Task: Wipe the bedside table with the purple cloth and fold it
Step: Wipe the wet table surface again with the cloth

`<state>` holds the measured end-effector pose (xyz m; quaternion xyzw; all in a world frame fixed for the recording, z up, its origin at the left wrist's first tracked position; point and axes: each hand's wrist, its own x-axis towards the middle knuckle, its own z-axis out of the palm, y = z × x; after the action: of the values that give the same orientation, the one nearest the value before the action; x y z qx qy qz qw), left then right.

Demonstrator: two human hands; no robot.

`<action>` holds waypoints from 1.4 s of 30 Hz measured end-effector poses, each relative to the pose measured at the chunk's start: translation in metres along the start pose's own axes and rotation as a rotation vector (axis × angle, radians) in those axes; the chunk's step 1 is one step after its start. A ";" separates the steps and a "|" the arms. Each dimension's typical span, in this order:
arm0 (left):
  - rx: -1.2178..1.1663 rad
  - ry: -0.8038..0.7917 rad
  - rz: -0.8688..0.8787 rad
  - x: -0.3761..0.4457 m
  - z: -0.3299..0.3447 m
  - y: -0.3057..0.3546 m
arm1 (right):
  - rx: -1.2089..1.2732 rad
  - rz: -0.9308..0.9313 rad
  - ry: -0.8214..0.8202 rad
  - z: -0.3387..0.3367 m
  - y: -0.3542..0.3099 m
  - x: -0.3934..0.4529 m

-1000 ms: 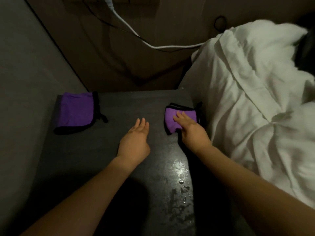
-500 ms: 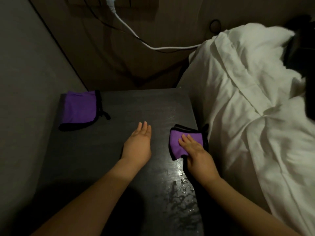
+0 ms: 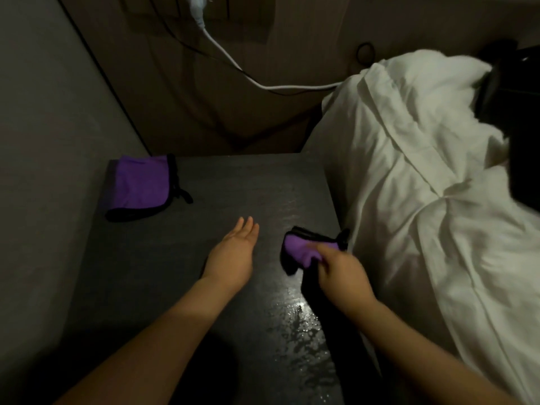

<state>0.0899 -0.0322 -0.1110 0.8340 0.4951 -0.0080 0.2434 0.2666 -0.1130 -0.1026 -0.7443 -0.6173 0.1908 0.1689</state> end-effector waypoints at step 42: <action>0.022 -0.047 0.020 -0.049 0.014 0.000 | 0.064 -0.363 -0.094 0.036 0.006 -0.088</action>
<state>0.0678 -0.0786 -0.1104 0.8410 0.4810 -0.0307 0.2461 0.2393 -0.1996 -0.1301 -0.6054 -0.7421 0.2115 0.1951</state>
